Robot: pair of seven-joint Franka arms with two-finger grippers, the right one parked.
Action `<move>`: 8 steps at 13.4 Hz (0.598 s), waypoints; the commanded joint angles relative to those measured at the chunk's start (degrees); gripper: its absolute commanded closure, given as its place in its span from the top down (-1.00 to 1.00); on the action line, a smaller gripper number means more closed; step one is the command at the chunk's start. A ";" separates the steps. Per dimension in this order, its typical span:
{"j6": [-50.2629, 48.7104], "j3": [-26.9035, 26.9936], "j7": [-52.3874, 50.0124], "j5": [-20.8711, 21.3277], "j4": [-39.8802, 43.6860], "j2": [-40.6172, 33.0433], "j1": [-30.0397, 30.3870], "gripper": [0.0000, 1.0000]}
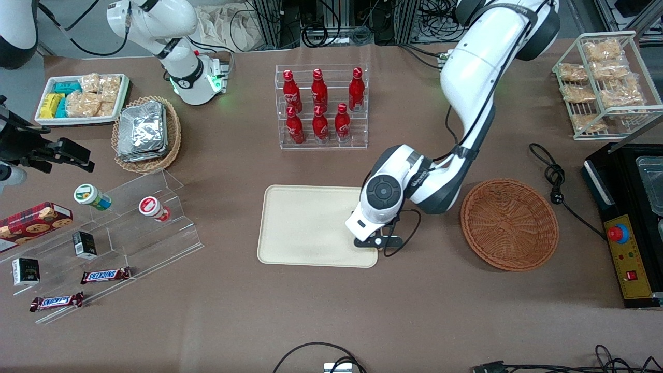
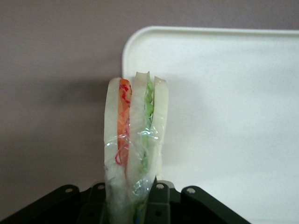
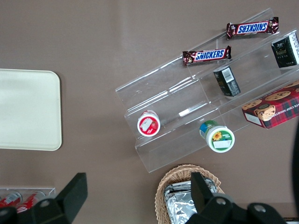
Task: Place sandwich from basket to tray
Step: 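Carry the sandwich over to the cream tray with the left gripper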
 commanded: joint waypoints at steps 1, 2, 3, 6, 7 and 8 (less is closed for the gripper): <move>0.71 0.54 1.26 -0.19 2.68 2.28 -0.84 -1.00; 0.80 0.54 2.13 -0.19 2.68 2.38 -1.18 -1.00; 1.24 0.63 3.36 -0.10 2.68 2.46 -1.97 -1.00; 1.94 0.63 4.60 -0.28 2.59 2.81 -2.15 -1.00; 1.94 0.63 4.60 -0.28 2.59 2.82 -2.15 -1.00; 1.94 0.63 3.90 -0.37 2.59 2.82 -2.15 -1.00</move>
